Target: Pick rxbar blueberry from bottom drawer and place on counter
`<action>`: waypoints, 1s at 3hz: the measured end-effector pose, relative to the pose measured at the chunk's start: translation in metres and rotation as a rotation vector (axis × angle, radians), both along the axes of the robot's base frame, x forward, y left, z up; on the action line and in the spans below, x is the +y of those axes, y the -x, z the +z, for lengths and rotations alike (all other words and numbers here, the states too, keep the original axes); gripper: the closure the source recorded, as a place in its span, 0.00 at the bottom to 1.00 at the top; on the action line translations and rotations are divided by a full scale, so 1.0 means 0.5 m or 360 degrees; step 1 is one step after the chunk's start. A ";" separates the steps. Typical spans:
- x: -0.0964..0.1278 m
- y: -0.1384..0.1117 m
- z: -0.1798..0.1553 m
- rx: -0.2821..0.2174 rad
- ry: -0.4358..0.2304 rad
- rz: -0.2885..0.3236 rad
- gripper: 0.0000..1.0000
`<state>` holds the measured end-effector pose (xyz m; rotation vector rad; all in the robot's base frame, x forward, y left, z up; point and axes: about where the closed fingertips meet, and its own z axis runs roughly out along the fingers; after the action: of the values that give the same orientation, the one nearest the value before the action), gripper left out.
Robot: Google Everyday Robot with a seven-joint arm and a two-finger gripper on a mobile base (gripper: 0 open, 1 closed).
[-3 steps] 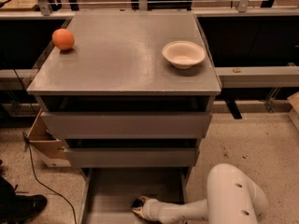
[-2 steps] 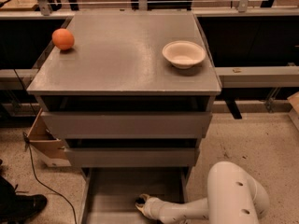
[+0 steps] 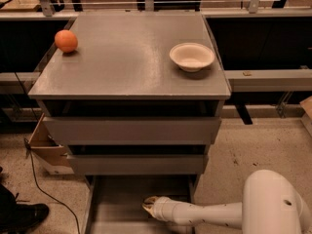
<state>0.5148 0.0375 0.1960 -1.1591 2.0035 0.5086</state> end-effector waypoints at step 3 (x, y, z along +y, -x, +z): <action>-0.121 0.025 0.265 0.0045 -0.0272 0.0042 1.00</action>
Offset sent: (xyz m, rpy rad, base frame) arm -0.0163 -0.0748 0.1443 0.2221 0.0530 0.0253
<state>0.5024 -0.0232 0.3284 -1.0798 1.9294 0.6984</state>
